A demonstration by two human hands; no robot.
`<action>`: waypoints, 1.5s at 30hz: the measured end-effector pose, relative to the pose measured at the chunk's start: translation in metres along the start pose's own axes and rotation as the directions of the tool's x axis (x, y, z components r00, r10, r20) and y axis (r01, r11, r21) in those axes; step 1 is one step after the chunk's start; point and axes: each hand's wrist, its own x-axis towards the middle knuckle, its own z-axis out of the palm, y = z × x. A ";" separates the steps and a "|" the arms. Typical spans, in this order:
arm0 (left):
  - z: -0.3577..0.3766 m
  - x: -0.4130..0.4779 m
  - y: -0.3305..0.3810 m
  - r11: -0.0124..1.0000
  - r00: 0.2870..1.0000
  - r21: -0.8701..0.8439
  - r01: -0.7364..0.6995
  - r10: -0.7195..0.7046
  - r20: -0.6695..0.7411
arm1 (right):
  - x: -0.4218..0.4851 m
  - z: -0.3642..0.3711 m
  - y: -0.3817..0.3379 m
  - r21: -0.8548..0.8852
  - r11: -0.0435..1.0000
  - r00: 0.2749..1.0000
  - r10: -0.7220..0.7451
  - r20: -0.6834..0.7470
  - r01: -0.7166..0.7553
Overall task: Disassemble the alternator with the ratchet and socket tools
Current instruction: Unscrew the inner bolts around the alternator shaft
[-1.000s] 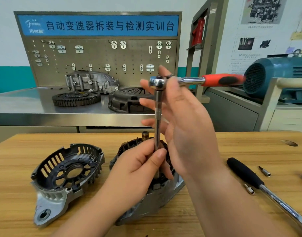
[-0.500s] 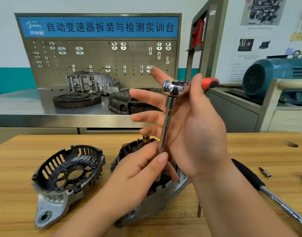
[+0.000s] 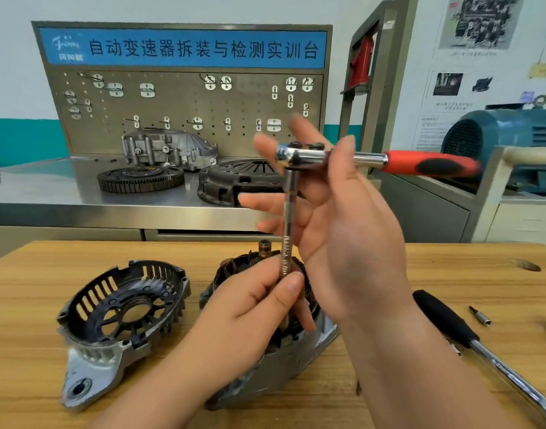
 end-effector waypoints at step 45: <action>0.002 0.002 -0.001 0.999 0.997 0.020 -0.025 0.026 -0.068 | -0.001 0.001 -0.002 0.022 0.999 0.996 0.044 -0.074 -0.042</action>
